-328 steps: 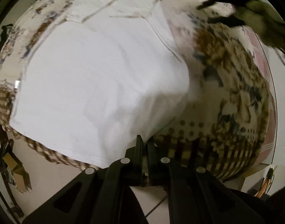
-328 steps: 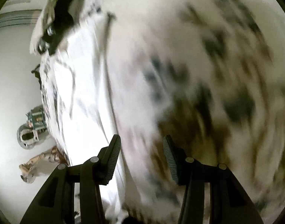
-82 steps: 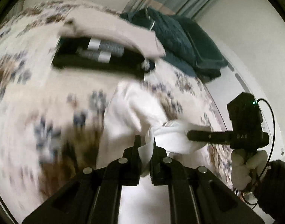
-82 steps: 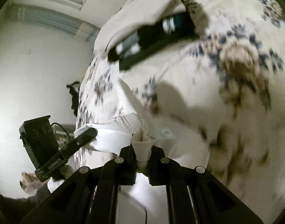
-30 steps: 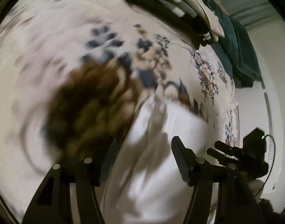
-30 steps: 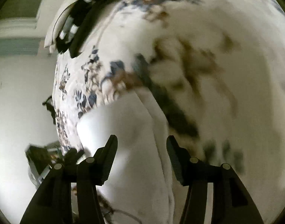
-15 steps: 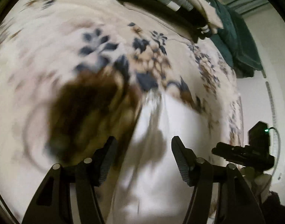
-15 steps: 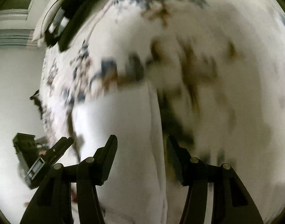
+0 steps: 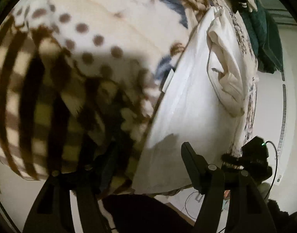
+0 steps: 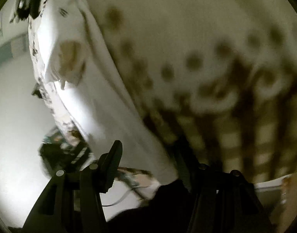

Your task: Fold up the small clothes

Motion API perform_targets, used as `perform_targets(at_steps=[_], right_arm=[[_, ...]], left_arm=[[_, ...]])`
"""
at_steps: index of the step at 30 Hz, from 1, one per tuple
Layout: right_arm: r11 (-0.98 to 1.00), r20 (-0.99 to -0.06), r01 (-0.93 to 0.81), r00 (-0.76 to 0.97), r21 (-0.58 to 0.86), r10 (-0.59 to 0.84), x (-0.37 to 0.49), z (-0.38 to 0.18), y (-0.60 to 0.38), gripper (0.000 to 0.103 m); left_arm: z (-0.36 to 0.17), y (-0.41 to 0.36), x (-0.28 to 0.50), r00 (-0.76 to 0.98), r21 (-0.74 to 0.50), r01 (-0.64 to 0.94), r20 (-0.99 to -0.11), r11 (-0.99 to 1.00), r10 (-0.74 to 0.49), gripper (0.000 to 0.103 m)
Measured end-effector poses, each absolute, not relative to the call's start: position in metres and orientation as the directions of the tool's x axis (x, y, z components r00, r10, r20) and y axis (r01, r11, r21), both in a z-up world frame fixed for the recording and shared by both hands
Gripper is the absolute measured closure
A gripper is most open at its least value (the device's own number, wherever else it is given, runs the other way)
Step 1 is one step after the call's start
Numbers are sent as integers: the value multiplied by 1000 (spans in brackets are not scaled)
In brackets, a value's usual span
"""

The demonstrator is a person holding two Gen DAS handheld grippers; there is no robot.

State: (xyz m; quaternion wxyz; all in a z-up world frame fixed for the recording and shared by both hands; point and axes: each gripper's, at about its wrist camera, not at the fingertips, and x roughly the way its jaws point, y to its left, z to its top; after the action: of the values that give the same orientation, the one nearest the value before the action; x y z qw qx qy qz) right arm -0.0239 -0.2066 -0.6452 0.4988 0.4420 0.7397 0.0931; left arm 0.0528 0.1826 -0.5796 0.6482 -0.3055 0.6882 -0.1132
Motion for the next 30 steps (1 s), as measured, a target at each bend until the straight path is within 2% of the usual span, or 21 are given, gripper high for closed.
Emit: perform_targets(at_steps=[4, 7, 9, 10, 12, 14, 16, 17, 25, 30], right_arm=[[571, -646, 583, -100, 578, 756, -37, -656, -196, 46], [604, -676, 561, -104, 565, 729, -35, -648, -192, 46], [643, -711, 526, -98, 556, 696, -33, -637, -189, 46], [671, -737, 504, -95, 544, 669, -31, -631, -188, 46], [719, -785, 465, -78, 517, 615, -30, -617, -188, 46], [755, -827, 451, -60, 477, 559, -33, -605, -189, 50], [774, -854, 439, -28, 456, 519, -39, -595, -195, 78], [788, -865, 430, -28, 442, 500, -44, -591, -200, 99], [835, -904, 380, 3, 397, 428, -64, -564, -200, 100], [862, -917, 361, -44, 356, 397, -66, -570, -208, 100]], left_arm=[[-573, 174, 50, 39, -533, -274, -838, 801, -544, 39], [-562, 172, 44, 66, -511, -272, -855, 815, -514, 39], [-557, 168, 39, 74, -487, -248, -871, 837, -485, 44], [-556, 165, 36, 74, -468, -233, -883, 853, -464, 64], [-558, 159, 34, 71, -446, -212, -894, 869, -442, 95], [-554, 155, 29, 93, -433, -193, -901, 880, -423, 97], [-547, 154, 26, 124, -435, -183, -900, 881, -419, 99], [-544, 154, 24, 137, -444, -180, -895, 878, -424, 100], [-526, 164, 15, 179, -518, -219, -855, 827, -488, 101], [-539, 162, 10, 132, -505, -213, -863, 836, -487, 101]])
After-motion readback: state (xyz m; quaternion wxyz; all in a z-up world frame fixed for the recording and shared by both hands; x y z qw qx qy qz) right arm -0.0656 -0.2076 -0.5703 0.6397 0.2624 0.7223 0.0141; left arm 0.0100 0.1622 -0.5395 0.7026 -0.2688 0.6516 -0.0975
